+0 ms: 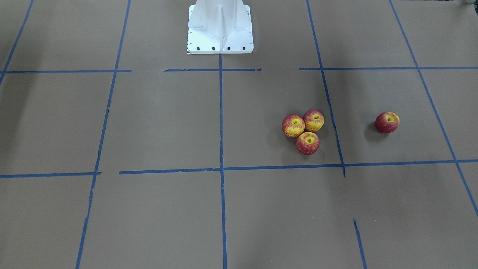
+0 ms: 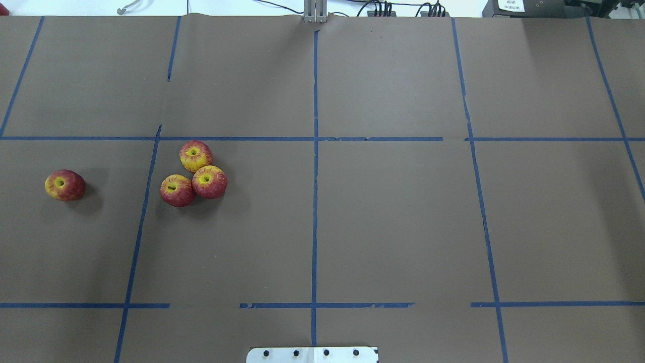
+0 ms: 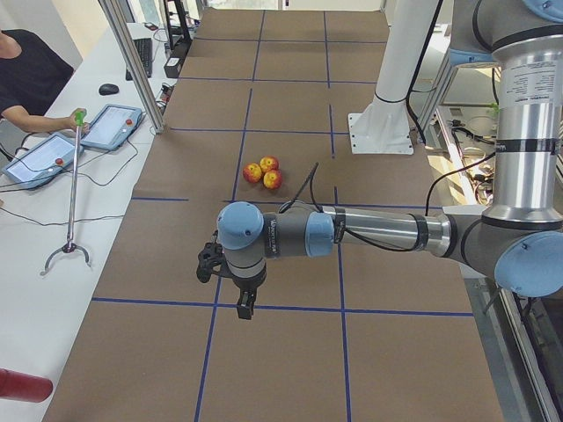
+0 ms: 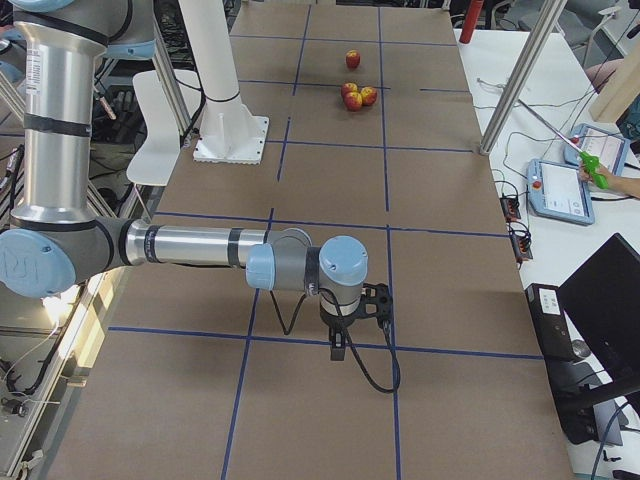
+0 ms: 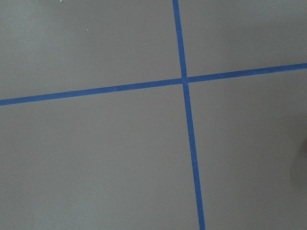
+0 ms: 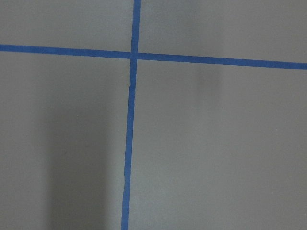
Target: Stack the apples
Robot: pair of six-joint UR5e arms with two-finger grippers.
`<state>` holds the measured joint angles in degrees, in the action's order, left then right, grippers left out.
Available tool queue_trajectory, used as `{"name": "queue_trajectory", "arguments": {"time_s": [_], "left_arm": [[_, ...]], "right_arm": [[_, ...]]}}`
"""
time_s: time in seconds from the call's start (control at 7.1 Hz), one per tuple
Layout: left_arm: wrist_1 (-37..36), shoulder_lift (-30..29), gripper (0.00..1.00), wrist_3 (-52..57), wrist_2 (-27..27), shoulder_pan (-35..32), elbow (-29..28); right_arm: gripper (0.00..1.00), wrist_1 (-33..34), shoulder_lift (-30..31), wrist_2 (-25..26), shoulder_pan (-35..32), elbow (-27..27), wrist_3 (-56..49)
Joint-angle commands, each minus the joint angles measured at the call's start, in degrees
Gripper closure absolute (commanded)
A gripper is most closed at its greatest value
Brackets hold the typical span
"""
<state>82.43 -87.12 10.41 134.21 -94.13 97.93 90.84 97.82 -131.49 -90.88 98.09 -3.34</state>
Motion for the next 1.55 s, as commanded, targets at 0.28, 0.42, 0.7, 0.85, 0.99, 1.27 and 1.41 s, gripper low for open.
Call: {"name": "queue_trajectory", "arguments": {"time_s": [0.28, 0.42, 0.7, 0.85, 0.99, 1.27, 1.41], "left_arm": [[-0.34, -0.42, 0.0, -0.03, -0.53, 0.35, 0.42], [0.18, -0.86, 0.0, 0.05, -1.4, 2.35, -0.54], [9.07, -0.25, 0.0, -1.69, -0.72, 7.51, -1.51], [14.55, -0.51, 0.0, -16.76, 1.55, 14.87, -1.34], [25.48, -0.42, 0.0, -33.44, 1.05, 21.9, -0.9], [35.57, -0.69, 0.0, -60.27, -8.01, 35.34, 2.15], [35.61, -0.69, 0.0, -64.94, -12.44, 38.55, 3.83]], "right_arm": [[0.0, 0.04, 0.0, 0.0, 0.0, 0.0, 0.0], [0.0, 0.04, 0.0, 0.0, 0.0, 0.0, 0.0], [0.0, -0.05, 0.0, 0.0, 0.0, 0.0, 0.0], [0.0, 0.04, 0.0, 0.0, 0.0, 0.0, 0.0], [0.0, -0.05, 0.0, 0.0, 0.0, 0.0, 0.09], [0.0, -0.05, 0.0, 0.0, 0.0, 0.0, 0.0], [0.0, -0.05, 0.0, 0.0, 0.0, 0.0, 0.0]]}}
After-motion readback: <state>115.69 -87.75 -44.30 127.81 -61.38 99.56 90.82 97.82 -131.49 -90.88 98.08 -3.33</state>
